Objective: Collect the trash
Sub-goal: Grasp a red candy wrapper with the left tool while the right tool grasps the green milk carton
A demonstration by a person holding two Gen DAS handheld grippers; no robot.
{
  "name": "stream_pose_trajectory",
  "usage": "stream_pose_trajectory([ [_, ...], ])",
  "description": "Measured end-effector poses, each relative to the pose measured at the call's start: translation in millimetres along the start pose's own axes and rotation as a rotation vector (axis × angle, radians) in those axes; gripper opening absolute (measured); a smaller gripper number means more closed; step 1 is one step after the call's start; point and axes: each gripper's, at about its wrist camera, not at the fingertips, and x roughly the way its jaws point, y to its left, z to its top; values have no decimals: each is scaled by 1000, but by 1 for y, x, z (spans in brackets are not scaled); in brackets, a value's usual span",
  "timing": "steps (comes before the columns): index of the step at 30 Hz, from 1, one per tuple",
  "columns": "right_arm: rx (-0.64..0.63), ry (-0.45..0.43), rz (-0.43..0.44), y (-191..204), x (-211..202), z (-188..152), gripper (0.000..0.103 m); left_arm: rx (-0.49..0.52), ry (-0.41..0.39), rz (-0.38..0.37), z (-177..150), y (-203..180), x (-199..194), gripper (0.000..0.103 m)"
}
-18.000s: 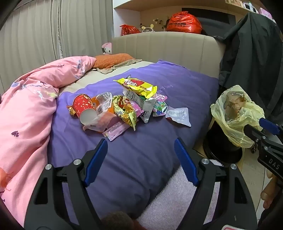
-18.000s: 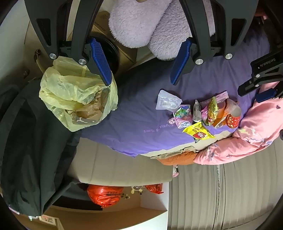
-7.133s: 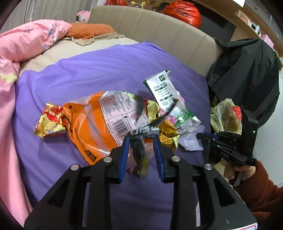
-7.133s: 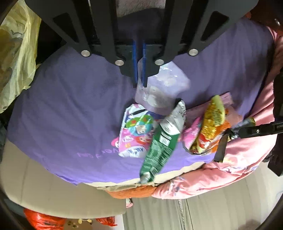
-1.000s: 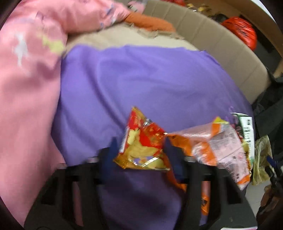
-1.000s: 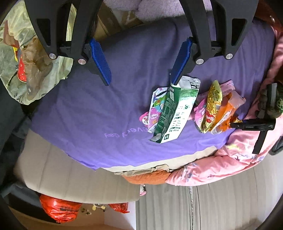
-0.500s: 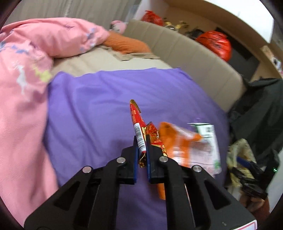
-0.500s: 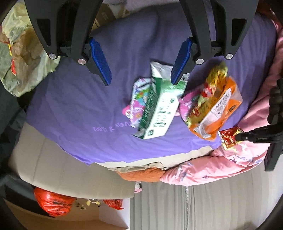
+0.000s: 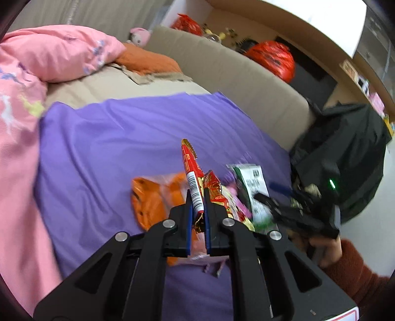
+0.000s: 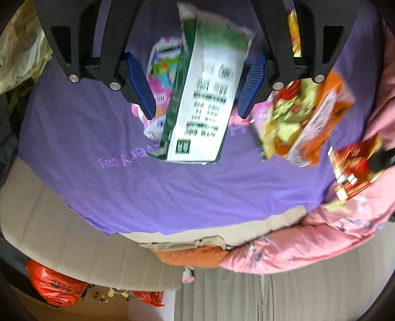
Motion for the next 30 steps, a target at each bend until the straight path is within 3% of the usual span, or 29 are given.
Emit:
stream_pose_trajectory([
  [3,-21,51,-22,5,18,13,62,35,37,-13,-8,-13,12,7],
  [5,-35,99,-24,8,28,19,54,49,60,-21,-13,-18,18,7],
  [7,-39,111,-15,8,29,21,53,55,83,-29,-17,-21,24,7],
  [22,-27,-119,23,-10,-86,-11,50,109,78,-11,-24,-42,26,7],
  [30,24,-212,4,-47,-136,-21,50,186,26,-20,-10,-89,11,7],
])
